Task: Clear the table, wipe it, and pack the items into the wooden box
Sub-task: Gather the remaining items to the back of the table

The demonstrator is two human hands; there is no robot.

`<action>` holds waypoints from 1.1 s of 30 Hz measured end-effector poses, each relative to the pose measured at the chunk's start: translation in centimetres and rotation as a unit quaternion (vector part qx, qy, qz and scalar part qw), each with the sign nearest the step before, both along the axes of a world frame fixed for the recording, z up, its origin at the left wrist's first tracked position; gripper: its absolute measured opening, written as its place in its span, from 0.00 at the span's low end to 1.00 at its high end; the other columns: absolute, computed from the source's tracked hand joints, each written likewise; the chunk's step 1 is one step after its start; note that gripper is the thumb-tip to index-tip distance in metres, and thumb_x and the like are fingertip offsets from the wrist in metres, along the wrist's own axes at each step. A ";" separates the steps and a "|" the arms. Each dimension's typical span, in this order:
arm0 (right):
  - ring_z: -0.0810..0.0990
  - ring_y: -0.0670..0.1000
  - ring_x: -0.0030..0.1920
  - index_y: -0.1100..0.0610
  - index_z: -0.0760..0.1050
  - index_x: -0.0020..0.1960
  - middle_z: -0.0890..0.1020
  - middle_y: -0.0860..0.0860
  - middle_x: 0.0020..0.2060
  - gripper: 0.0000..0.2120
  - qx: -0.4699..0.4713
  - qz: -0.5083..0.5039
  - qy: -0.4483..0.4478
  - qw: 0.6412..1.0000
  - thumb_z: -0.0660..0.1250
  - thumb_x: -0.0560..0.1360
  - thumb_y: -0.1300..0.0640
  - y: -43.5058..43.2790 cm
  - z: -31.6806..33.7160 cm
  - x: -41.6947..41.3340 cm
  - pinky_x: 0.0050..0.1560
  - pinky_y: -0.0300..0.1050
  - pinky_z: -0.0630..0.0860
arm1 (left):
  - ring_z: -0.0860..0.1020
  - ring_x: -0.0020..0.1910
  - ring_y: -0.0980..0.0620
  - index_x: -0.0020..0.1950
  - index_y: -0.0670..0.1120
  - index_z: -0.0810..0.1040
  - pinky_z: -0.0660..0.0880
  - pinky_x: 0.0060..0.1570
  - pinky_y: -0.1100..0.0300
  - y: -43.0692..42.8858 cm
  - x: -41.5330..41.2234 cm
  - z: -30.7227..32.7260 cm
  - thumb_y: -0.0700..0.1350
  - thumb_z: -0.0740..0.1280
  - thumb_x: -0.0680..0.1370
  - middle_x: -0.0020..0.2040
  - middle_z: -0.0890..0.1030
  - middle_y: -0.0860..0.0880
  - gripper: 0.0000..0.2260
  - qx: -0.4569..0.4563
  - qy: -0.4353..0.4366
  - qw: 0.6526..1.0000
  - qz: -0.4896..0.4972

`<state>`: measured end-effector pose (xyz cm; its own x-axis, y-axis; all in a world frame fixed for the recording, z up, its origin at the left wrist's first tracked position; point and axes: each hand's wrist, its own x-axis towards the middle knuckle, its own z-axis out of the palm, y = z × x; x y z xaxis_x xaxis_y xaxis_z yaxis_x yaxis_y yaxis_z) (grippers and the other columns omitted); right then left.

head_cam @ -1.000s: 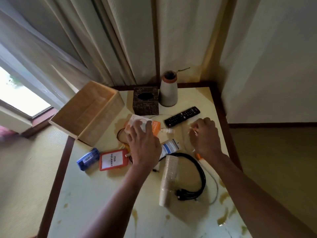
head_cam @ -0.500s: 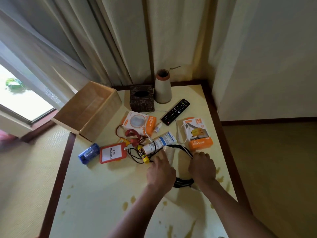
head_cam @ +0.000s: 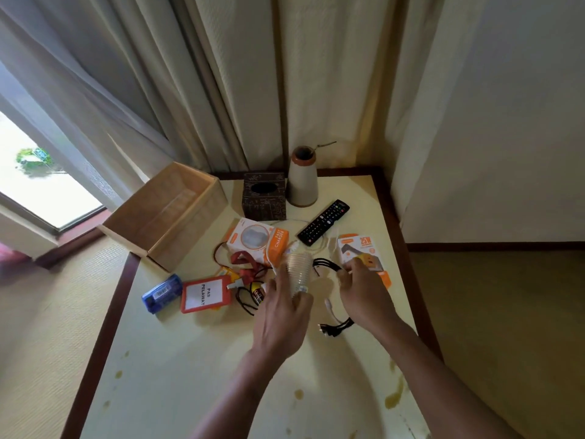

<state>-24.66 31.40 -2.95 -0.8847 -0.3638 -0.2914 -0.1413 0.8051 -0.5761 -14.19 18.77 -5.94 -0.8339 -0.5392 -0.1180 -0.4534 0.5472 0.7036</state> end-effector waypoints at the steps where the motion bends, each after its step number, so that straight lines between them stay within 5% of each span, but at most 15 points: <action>1: 0.81 0.55 0.51 0.57 0.73 0.64 0.81 0.53 0.48 0.11 -0.030 -0.003 -0.002 1.000 0.59 0.83 0.56 -0.7 0.8 -1.0 0.45 0.49 0.74 | 0.77 0.52 0.42 0.81 0.60 0.50 0.70 0.43 0.52 -0.5 -0.8 0.6 0.51 0.62 0.80 0.60 0.72 0.48 0.33 0.003 0.007 1.000 0.009; 4: 0.79 0.50 0.44 0.59 0.79 0.59 0.82 0.53 0.48 0.12 -0.110 -0.020 -0.049 0.993 0.59 0.82 0.60 -3.2 3.0 -4.8 0.40 0.44 0.72 | 0.76 0.51 0.42 0.81 0.59 0.50 0.69 0.44 0.53 -2.7 -4.0 2.0 0.52 0.62 0.81 0.67 0.72 0.45 0.32 -0.001 0.013 1.000 0.020; 7: 0.74 0.47 0.32 0.62 0.82 0.49 0.80 0.52 0.34 0.11 -0.148 -0.056 -0.125 0.979 0.61 0.82 0.61 -5.5 4.6 -9.1 0.34 0.41 0.68 | 0.75 0.57 0.42 0.82 0.52 0.51 0.70 0.49 0.52 -4.9 -7.5 2.9 0.53 0.61 0.82 0.72 0.70 0.41 0.31 -0.022 -0.003 1.000 0.003; 11: 0.82 0.53 0.41 0.64 0.82 0.52 0.86 0.54 0.37 0.10 -0.189 -0.127 -0.207 0.951 0.63 0.79 0.63 -7.9 3.7 -14.3 0.42 0.45 0.76 | 0.71 0.55 0.50 0.78 0.48 0.59 0.64 0.48 0.54 -6.8 -11.9 2.9 0.53 0.62 0.83 0.68 0.73 0.45 0.25 -0.071 -0.028 0.997 -0.019; 21: 0.83 0.63 0.53 0.60 0.83 0.46 0.85 0.61 0.47 0.08 -0.233 -0.106 -0.210 0.944 0.65 0.80 0.65 -9.5 -3.5 -21.1 0.55 0.57 0.80 | 0.76 0.60 0.42 0.75 0.46 0.63 0.76 0.51 0.49 -9.4 -17.9 -0.8 0.52 0.64 0.82 0.65 0.73 0.43 0.24 -0.144 -0.086 0.984 -0.059; 23: 0.83 0.62 0.56 0.62 0.84 0.53 0.85 0.61 0.52 0.07 -0.216 -0.116 -0.175 0.953 0.69 0.79 0.62 -9.5 -5.5 -21.5 0.62 0.60 0.79 | 0.76 0.60 0.41 0.75 0.45 0.63 0.77 0.53 0.47 -9.3 -18.2 -1.5 0.52 0.65 0.82 0.66 0.73 0.42 0.25 -0.156 -0.095 0.981 -0.067; 26: 0.84 0.57 0.57 0.62 0.85 0.56 0.86 0.59 0.54 0.12 -0.151 -0.101 -0.047 0.982 0.73 0.77 0.56 -8.8 -7.9 -21.0 0.64 0.52 0.77 | 0.73 0.62 0.40 0.78 0.45 0.61 0.75 0.56 0.47 -9.3 -18.3 -2.5 0.52 0.64 0.83 0.68 0.71 0.40 0.26 -0.172 -0.105 0.977 -0.067; 30: 0.81 0.58 0.44 0.59 0.82 0.49 0.83 0.56 0.42 0.20 -0.078 -0.021 0.081 0.993 0.60 0.81 0.45 -7.1 -8.4 -18.8 0.46 0.51 0.76 | 0.69 0.64 0.40 0.81 0.44 0.56 0.70 0.60 0.46 -9.1 -18.0 -2.6 0.53 0.60 0.83 0.69 0.70 0.39 0.29 -0.213 -0.109 0.966 -0.095; 33: 0.75 0.60 0.60 0.55 0.76 0.65 0.79 0.56 0.60 0.18 -0.069 -0.018 0.117 0.991 0.60 0.80 0.46 -5.5 -7.5 -15.8 0.59 0.58 0.76 | 0.70 0.61 0.41 0.79 0.44 0.61 0.71 0.57 0.46 -8.8 -16.8 -1.6 0.52 0.63 0.80 0.68 0.69 0.39 0.29 -0.298 -0.093 0.943 -0.118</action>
